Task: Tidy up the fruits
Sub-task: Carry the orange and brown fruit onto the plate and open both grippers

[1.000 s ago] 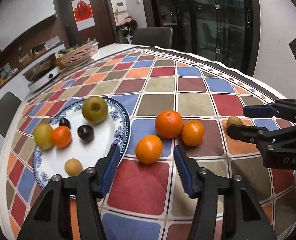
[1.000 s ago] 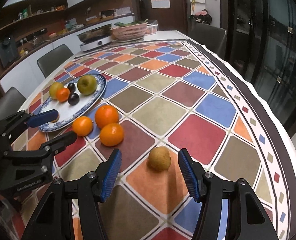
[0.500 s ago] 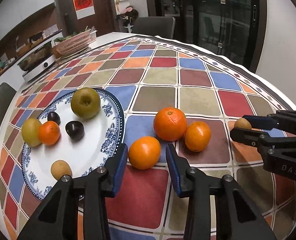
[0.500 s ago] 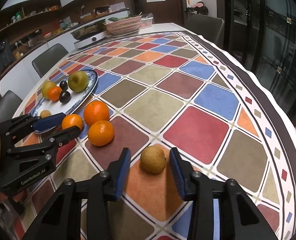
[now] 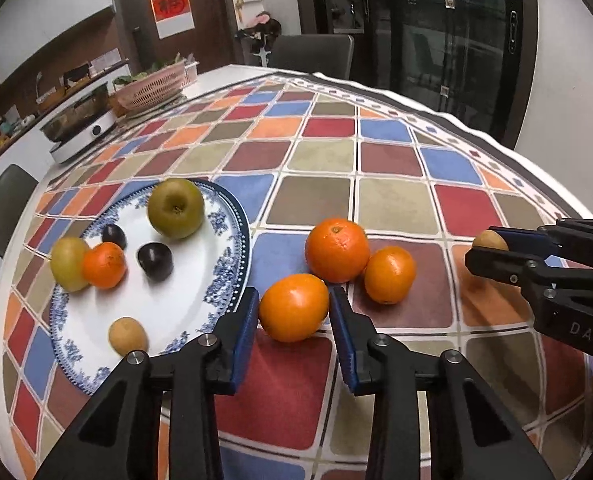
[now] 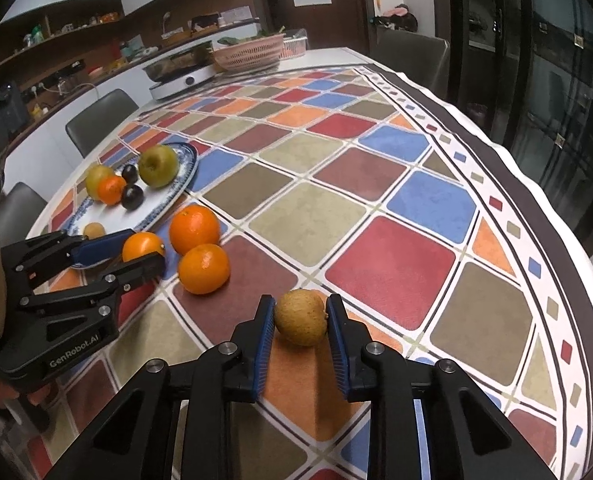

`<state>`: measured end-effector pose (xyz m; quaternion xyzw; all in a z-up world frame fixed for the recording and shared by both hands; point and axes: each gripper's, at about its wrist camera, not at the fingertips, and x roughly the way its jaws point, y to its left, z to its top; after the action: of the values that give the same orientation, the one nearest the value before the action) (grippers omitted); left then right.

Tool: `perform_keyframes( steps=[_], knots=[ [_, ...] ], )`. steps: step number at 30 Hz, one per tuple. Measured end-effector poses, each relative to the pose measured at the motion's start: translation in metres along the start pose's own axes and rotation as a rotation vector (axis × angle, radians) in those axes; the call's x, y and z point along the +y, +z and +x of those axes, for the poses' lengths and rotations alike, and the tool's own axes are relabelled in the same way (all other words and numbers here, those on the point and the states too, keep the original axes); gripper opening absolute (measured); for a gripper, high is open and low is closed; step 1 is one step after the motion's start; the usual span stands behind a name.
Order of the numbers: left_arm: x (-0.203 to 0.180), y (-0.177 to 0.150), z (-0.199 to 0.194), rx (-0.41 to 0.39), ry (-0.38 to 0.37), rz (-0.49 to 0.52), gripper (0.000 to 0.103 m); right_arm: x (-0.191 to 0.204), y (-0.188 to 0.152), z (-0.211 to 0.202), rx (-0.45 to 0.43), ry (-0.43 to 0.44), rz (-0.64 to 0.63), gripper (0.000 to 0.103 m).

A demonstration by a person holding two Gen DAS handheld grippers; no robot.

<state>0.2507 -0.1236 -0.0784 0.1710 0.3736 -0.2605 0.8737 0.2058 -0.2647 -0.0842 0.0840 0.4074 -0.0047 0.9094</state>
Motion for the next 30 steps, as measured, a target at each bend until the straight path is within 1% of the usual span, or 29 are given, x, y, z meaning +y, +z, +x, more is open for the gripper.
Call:
perform_keyframes(
  steps=[10, 20, 30],
  knots=[
    [0.008, -0.002, -0.051, -0.065, 0.019, -0.083, 0.036, 0.017, 0.011, -0.031, -0.064, 0.049, -0.04, 0.027],
    [0.022, -0.005, -0.103, -0.133, 0.048, -0.14, 0.036, 0.055, 0.021, -0.068, -0.138, 0.12, -0.135, 0.027],
    [0.04, -0.005, -0.141, -0.204, 0.084, -0.184, 0.036, 0.089, 0.035, -0.095, -0.187, 0.186, -0.203, 0.027]
  ],
)
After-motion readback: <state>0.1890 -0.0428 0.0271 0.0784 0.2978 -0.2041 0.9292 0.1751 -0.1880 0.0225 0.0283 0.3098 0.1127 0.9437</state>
